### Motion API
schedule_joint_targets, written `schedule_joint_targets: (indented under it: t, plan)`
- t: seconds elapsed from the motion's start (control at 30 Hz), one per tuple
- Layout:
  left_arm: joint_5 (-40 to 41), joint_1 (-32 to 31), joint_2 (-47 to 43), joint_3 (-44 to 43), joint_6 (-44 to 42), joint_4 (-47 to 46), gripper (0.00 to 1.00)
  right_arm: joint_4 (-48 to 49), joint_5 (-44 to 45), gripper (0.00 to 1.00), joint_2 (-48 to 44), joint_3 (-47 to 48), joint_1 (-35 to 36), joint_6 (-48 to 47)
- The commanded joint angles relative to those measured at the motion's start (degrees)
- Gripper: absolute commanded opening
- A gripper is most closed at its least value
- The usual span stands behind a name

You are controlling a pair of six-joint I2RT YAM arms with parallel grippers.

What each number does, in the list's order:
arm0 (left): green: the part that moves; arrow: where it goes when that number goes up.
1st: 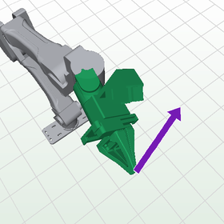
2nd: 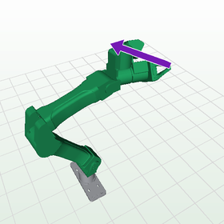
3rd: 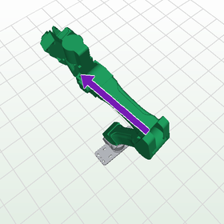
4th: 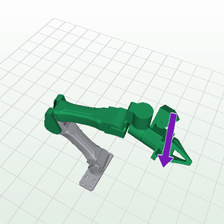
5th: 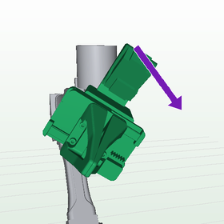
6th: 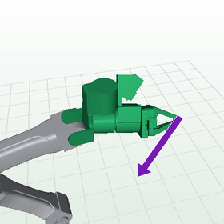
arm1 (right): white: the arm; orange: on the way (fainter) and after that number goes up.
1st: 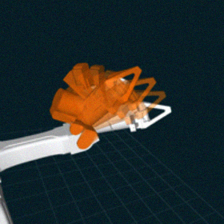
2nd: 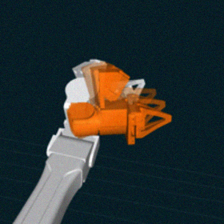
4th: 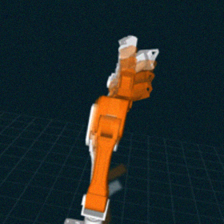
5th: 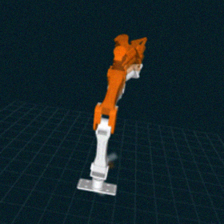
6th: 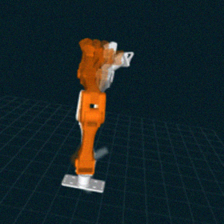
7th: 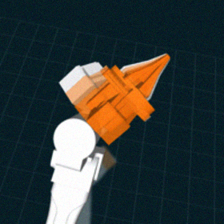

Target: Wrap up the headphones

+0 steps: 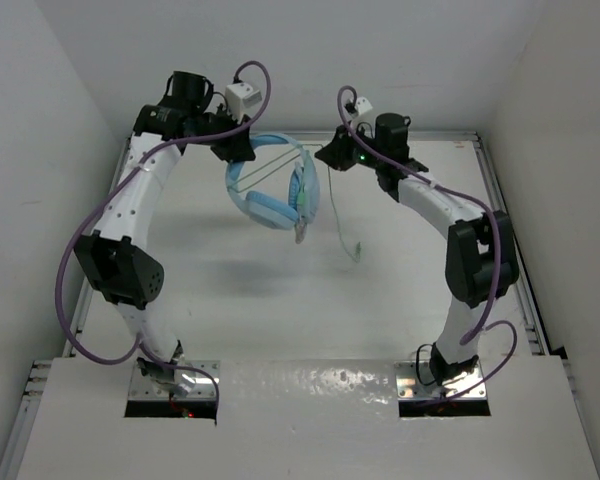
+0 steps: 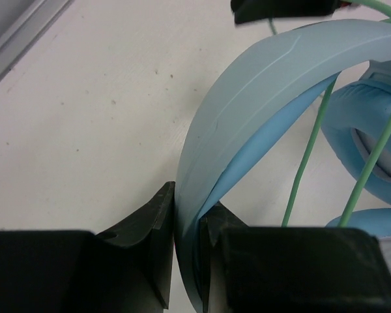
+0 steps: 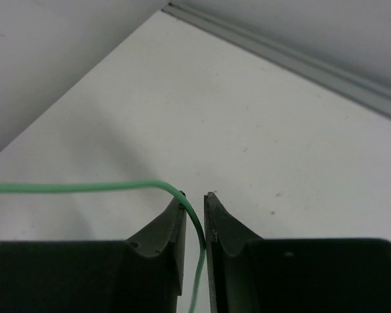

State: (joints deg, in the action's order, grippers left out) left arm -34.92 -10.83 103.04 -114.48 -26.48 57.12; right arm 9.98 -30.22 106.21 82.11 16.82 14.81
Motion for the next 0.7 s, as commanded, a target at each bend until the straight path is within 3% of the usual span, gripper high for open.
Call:
schedule_joint_targets:
  t: [0.0, 0.03, 0.17, 0.4, 0.67]
  plan:
    - [-6.4, 0.46, -4.08, -6.54, 5.12, 0.63, 0.0, 16.28, -0.37, 0.16, 2.07, -7.45, 1.97, 8.64]
    - [-5.0, 0.37, -3.99, -7.68, 6.43, 0.1, 0.0, 20.48, 0.94, 0.25, 2.85, -8.88, 3.03, 9.53]
    - [-5.59, 0.2, -3.9, -12.34, 9.95, -0.35, 0.0, 27.1, 3.84, 0.35, 6.63, -13.19, 6.56, 12.61]
    - [-7.79, 0.2, -4.61, -13.23, 15.22, -1.66, 0.0, 36.07, 7.88, 0.29, 8.84, -24.44, 7.7, 20.34]
    - [-7.97, 0.46, -3.73, -18.06, 20.76, -6.93, 0.0, 33.97, 12.11, 0.23, 9.36, -29.19, 8.58, 22.02]
